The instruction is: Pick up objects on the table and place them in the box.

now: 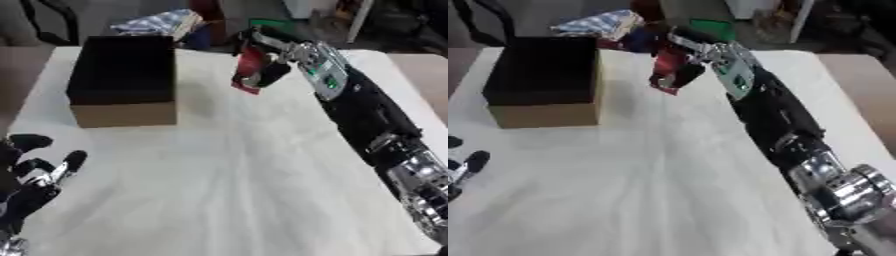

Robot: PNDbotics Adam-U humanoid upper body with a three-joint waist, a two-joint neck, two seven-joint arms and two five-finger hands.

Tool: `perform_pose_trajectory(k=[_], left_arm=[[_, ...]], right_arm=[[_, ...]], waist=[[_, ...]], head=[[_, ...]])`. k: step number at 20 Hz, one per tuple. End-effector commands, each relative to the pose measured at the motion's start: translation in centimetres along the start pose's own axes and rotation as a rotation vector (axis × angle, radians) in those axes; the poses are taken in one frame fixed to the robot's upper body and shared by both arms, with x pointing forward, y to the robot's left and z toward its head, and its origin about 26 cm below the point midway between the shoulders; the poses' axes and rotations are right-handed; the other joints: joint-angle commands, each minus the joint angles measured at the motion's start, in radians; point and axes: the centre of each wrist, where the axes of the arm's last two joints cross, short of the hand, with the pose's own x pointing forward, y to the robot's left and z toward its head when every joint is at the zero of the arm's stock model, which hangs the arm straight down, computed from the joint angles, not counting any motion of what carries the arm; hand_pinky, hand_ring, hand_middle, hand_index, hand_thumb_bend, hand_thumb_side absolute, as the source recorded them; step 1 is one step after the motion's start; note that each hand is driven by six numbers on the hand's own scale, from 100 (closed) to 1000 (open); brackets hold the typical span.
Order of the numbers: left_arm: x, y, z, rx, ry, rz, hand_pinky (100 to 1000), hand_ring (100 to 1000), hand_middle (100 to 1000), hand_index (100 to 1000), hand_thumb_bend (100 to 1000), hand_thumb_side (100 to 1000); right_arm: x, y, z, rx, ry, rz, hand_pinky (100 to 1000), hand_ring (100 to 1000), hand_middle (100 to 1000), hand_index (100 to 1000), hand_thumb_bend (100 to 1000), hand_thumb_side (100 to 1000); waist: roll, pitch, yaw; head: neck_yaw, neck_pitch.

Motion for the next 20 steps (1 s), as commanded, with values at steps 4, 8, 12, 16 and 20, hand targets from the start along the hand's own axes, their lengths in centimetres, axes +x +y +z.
perform_pose_trajectory(k=[4, 8, 12, 16, 20], left_arm=[[0.7, -0.4, -0.4, -0.052, -0.024, 0.0, 382, 675, 548, 523, 821, 228], [0.9, -1.3, -0.6, -0.102, -0.033, 0.01, 382, 675, 548, 523, 819, 220], [1.1, -2.1, -0.8, -0.152, -0.038, 0.019, 382, 676, 548, 523, 818, 213], [1.3, -2.9, -1.1, -0.195, -0.048, 0.029, 381, 676, 549, 523, 818, 213], [1.3, -3.8, -1.3, -0.239, -0.047, 0.036, 382, 677, 549, 523, 816, 204]], right_arm=[[1.9, -3.9, -0.9, -0.14, -0.047, 0.035, 641, 450, 669, 861, 262, 100], [2.9, -4.1, -1.9, -0.187, -0.065, 0.029, 639, 450, 673, 861, 261, 100], [3.9, -4.3, -2.8, -0.262, -0.085, 0.029, 638, 453, 676, 862, 281, 100], [4.9, -4.2, -3.6, -0.34, -0.108, 0.028, 639, 468, 682, 864, 284, 100], [5.3, -3.3, -4.3, -0.377, -0.115, 0.044, 646, 501, 709, 872, 248, 100]], waist=[[0.002, -0.023, 0.035], [0.002, -0.021, 0.069], [-0.001, -0.018, 0.105], [-0.007, -0.012, 0.141], [-0.011, -0.001, 0.173]], head=[[-0.02, 0.0], [-0.048, -0.005], [-0.086, -0.015], [-0.133, -0.029], [-0.181, -0.042]])
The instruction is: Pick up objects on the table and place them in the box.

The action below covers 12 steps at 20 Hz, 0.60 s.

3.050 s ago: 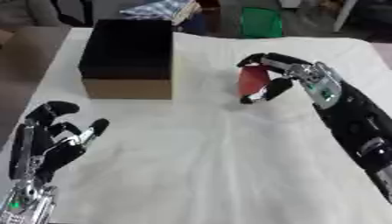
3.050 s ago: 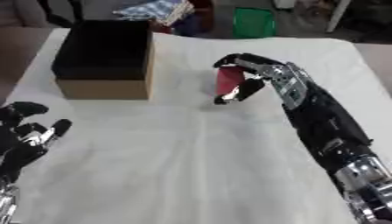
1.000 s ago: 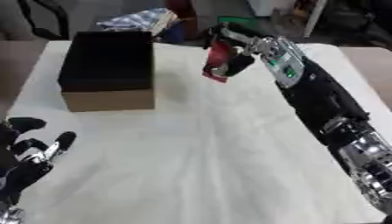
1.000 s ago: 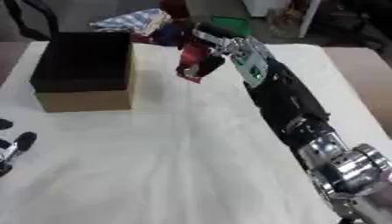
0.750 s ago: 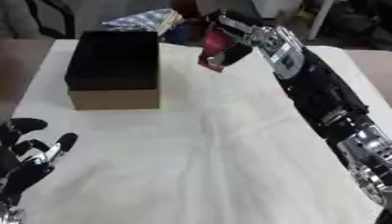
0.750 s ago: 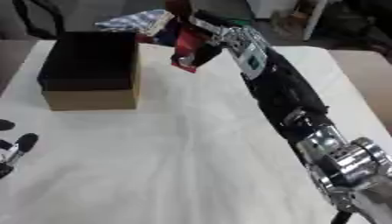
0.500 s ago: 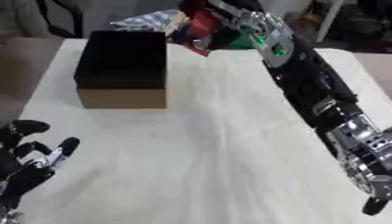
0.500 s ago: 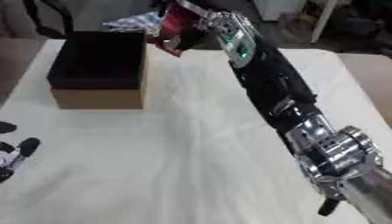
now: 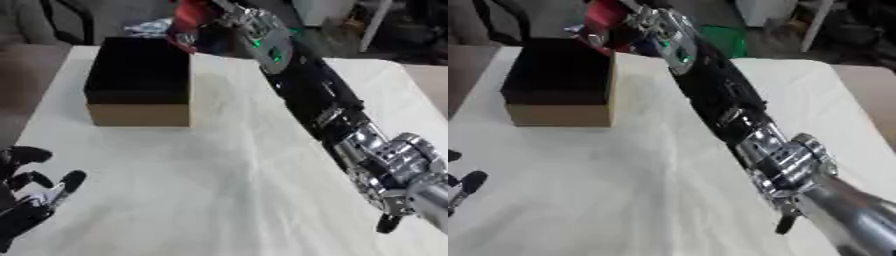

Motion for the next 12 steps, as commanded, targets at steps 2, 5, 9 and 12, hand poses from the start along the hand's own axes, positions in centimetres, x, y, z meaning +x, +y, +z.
perform_pose_trajectory(k=[2, 5, 9, 12], left_arm=[[0.6, -0.7, -0.6, -0.044, -0.025, 0.009, 382, 677, 550, 523, 816, 204], [0.6, -1.0, -0.8, -0.064, -0.028, 0.013, 382, 678, 550, 523, 816, 199], [0.6, -1.2, -0.9, -0.07, -0.03, 0.015, 383, 679, 550, 523, 816, 199], [0.6, -1.2, -0.9, -0.071, -0.03, 0.014, 384, 679, 551, 524, 816, 201]], right_arm=[[0.8, -0.4, -0.9, -0.047, -0.029, 0.061, 645, 500, 711, 873, 282, 100], [1.0, 0.9, -1.1, -0.031, -0.045, 0.12, 652, 526, 726, 877, 327, 100], [1.0, 2.9, -1.0, 0.064, -0.069, 0.166, 696, 693, 801, 909, 435, 100], [0.9, 3.7, -0.8, 0.138, -0.065, 0.174, 770, 872, 873, 927, 492, 191]], waist=[[0.006, -0.009, 0.014], [0.008, -0.004, 0.025], [0.01, -0.001, 0.025], [0.01, 0.001, 0.016]], head=[[-0.04, -0.023], [-0.051, -0.027], [-0.053, -0.032], [-0.048, -0.035]])
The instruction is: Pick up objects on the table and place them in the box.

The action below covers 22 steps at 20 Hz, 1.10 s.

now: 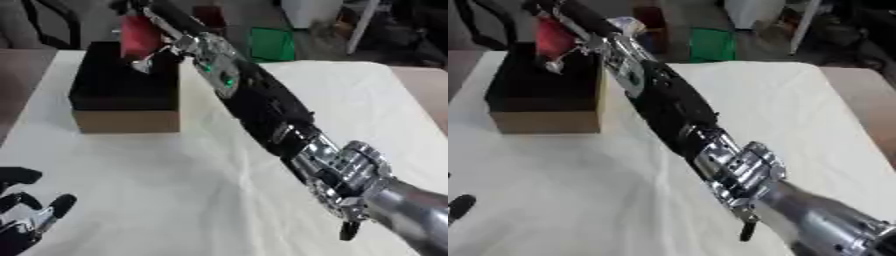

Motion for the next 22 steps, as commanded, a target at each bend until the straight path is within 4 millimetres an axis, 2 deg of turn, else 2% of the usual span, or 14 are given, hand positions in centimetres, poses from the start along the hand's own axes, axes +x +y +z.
perform_pose_trajectory(k=[1, 3, 7, 8, 9, 11, 13, 17, 22], left_arm=[[0.7, -0.1, -0.5, -0.008, -0.028, 0.003, 384, 680, 551, 523, 816, 201], [0.7, 0.0, -0.5, -0.006, -0.028, 0.002, 384, 680, 551, 524, 816, 202], [0.6, 0.1, -0.4, 0.002, -0.025, 0.0, 385, 681, 551, 524, 816, 202], [0.5, 0.2, -0.3, 0.008, -0.023, -0.002, 385, 681, 551, 524, 816, 203], [0.5, 0.4, -0.3, 0.015, -0.021, -0.004, 385, 681, 551, 524, 817, 204], [0.3, 0.7, -0.1, 0.037, -0.014, -0.008, 386, 681, 551, 524, 817, 205], [0.1, 1.2, 0.2, 0.064, -0.007, -0.015, 389, 683, 553, 525, 817, 204], [-0.4, 2.4, 0.8, 0.129, 0.01, -0.035, 397, 688, 556, 528, 817, 205], [-0.6, 3.9, 1.4, 0.205, 0.016, -0.067, 418, 714, 581, 541, 817, 208]], right_arm=[[0.0, -0.7, -0.3, 0.046, -0.011, 0.032, 782, 887, 879, 927, 495, 197], [-0.1, -0.7, -0.2, 0.053, -0.005, 0.02, 829, 950, 898, 928, 496, 222], [-0.1, -1.3, -0.1, 0.019, -0.002, -0.013, 826, 949, 891, 926, 464, 162], [0.0, -1.7, -0.1, 0.001, -0.007, -0.025, 822, 945, 886, 924, 387, 167], [0.0, -2.1, -0.1, -0.02, -0.012, -0.043, 820, 943, 883, 923, 412, 119], [0.1, -3.4, 0.1, -0.065, -0.028, -0.091, 814, 940, 877, 918, 377, 100], [0.3, -4.9, 0.6, -0.113, -0.046, -0.152, 806, 936, 867, 911, 302, 100], [1.2, -7.8, 2.6, -0.187, -0.097, -0.267, 800, 930, 858, 907, 270, 100], [2.8, -10.7, 7.1, -0.241, -0.156, -0.399, 793, 926, 848, 907, 233, 100]], waist=[[0.01, -0.013, -0.006], [0.009, -0.013, -0.01], [0.011, -0.017, -0.024], [0.012, -0.019, -0.031], [0.014, -0.021, -0.041], [0.02, -0.026, -0.068], [0.028, -0.032, -0.102], [0.038, -0.04, -0.18], [0.047, -0.047, -0.261]], head=[[0.002, -0.015], [0.004, -0.016], [0.013, -0.015], [0.017, -0.015], [0.023, -0.015], [0.036, -0.014], [0.06, -0.012], [0.121, -0.008], [0.177, -0.002]])
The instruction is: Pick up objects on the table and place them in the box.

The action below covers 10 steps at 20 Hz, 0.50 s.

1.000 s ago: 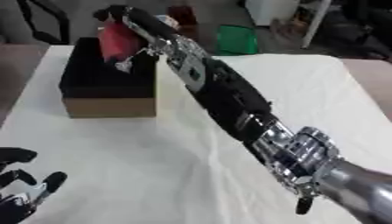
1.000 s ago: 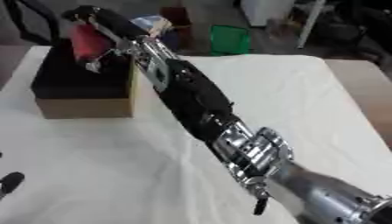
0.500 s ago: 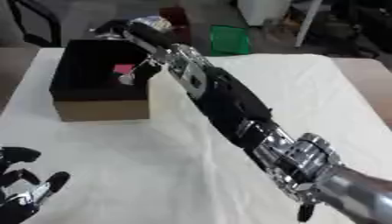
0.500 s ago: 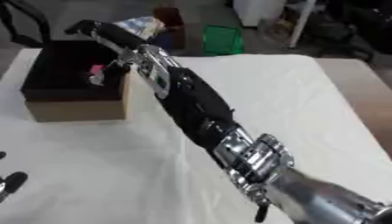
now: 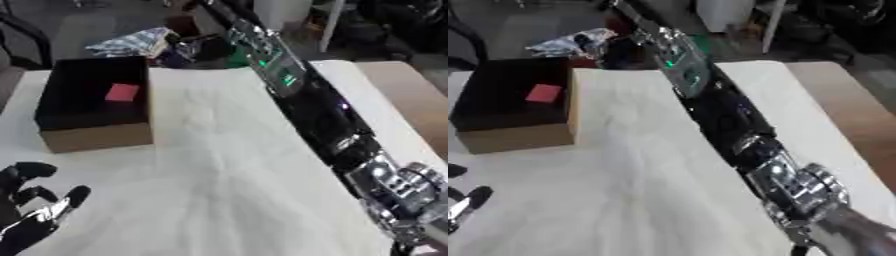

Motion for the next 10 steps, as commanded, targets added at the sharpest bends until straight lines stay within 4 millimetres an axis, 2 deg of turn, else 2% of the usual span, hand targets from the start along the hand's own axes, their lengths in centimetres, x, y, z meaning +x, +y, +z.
perform_pose_trajectory(k=[1, 4, 6, 7, 10], left_arm=[[0.6, 1.6, -0.2, 0.045, -0.029, -0.04, 420, 716, 583, 542, 817, 209], [0.7, 2.2, -0.1, 0.057, -0.043, -0.066, 444, 751, 620, 566, 815, 195], [0.8, 2.5, -0.1, 0.055, -0.049, -0.078, 444, 751, 620, 566, 815, 195], [0.8, 2.5, -0.1, 0.054, -0.052, -0.082, 498, 830, 717, 638, 814, 191], [1.5, 3.3, -0.4, -0.002, -0.095, -0.139, 555, 907, 799, 720, 810, 167]], right_arm=[[3.3, -3.2, 1.5, -0.039, -0.074, -0.039, 793, 926, 848, 907, 232, 100], [4.6, -3.6, 4.2, -0.045, -0.081, -0.081, 792, 926, 848, 909, 216, 100], [5.4, -3.8, 5.2, -0.047, -0.083, -0.095, 792, 926, 848, 909, 216, 100], [5.3, -3.8, 5.7, -0.046, -0.056, -0.095, 787, 924, 845, 910, 181, 100], [5.6, -3.2, 9.0, -0.066, -0.04, -0.123, 782, 922, 838, 910, 147, 106]], waist=[[0.004, -0.021, -0.02], [0.009, -0.021, -0.051], [0.01, -0.021, -0.059], [0.011, -0.02, -0.062], [0.019, -0.017, -0.084]], head=[[0.033, 0.004], [0.054, 0.004], [0.059, 0.004], [0.06, 0.004], [0.072, 0.0]])
